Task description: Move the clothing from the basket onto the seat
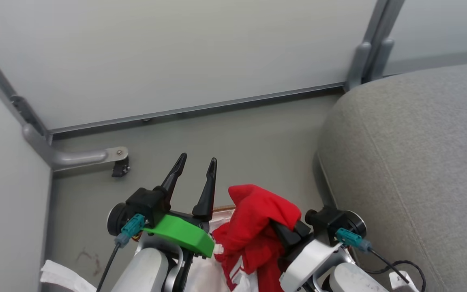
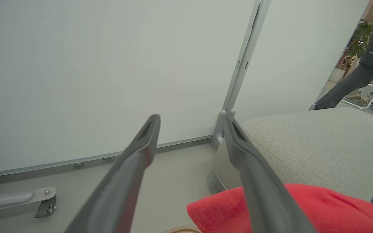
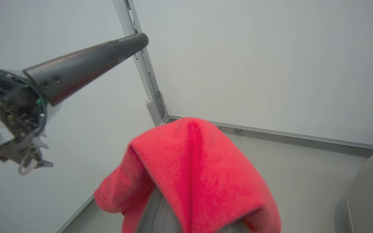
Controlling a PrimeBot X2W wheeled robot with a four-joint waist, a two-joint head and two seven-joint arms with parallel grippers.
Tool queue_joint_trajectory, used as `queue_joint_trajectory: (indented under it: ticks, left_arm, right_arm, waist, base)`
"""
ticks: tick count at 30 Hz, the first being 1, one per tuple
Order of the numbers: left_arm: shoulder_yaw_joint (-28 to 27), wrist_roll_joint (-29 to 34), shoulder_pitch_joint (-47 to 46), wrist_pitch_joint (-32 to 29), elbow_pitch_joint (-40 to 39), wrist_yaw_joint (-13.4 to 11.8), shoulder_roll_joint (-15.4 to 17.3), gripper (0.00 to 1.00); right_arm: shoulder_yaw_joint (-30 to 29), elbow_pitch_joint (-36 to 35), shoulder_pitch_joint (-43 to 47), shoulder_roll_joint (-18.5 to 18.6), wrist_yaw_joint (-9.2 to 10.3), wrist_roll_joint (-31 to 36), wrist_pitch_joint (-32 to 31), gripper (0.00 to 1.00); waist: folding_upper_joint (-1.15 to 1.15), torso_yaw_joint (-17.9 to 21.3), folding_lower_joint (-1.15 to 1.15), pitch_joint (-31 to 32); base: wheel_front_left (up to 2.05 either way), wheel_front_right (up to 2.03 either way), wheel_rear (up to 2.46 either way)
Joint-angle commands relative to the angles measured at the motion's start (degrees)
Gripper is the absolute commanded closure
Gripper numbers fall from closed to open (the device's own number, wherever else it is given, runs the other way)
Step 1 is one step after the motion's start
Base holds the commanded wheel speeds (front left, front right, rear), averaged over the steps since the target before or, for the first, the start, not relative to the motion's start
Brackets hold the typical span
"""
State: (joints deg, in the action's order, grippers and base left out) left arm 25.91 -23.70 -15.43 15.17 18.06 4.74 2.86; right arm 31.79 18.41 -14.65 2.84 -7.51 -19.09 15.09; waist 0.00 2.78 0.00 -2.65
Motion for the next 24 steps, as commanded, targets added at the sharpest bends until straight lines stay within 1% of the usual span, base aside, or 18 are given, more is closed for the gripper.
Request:
queue_joint_trajectory:
  ticks: [1,8,14,20,24]
  left_arm:
    - [-0.5,0.9,1.0,0.0,0.2,0.3,0.1,0.0]
    - [-2.2,2.2,2.1,0.0,0.6,1.1,0.1,0.0]
    - [-2.7,2.6,2.8,0.0,0.9,1.4,0.1,0.0]
    - [-2.7,2.9,3.3,0.0,1.1,1.5,0.1,0.0]
    - [-2.1,3.2,2.6,0.0,1.2,1.7,0.1,0.0]
  right_arm:
    - [-0.3,-0.5,0.8,0.2,0.04,0.3,0.1,1.0]
    - [-2.6,-2.3,2.9,0.6,0.04,1.1,0.1,1.0]
    - [-4.3,-3.8,4.0,1.2,0.04,1.3,0.1,1.0]
    - [-5.8,-5.3,4.4,2.2,0.04,1.8,0.1,1.0]
    - [-7.9,-6.6,3.3,3.3,0.04,2.2,0.1,1.0]
  waist:
    - [0.0,6.7,0.0,0.3]
    - [0.0,15.5,0.0,0.2]
    - [0.0,21.2,0.0,-0.1]
    - [0.0,25.5,0.0,-0.6]
    - [0.0,26.8,0.0,-1.5]
  base:
    - [0.0,0.0,0.0]
    - [0.0,0.0,0.0]
    - [0.0,0.0,0.0]
    - [0.0,0.0,0.0]
    - [0.0,0.0,0.0]
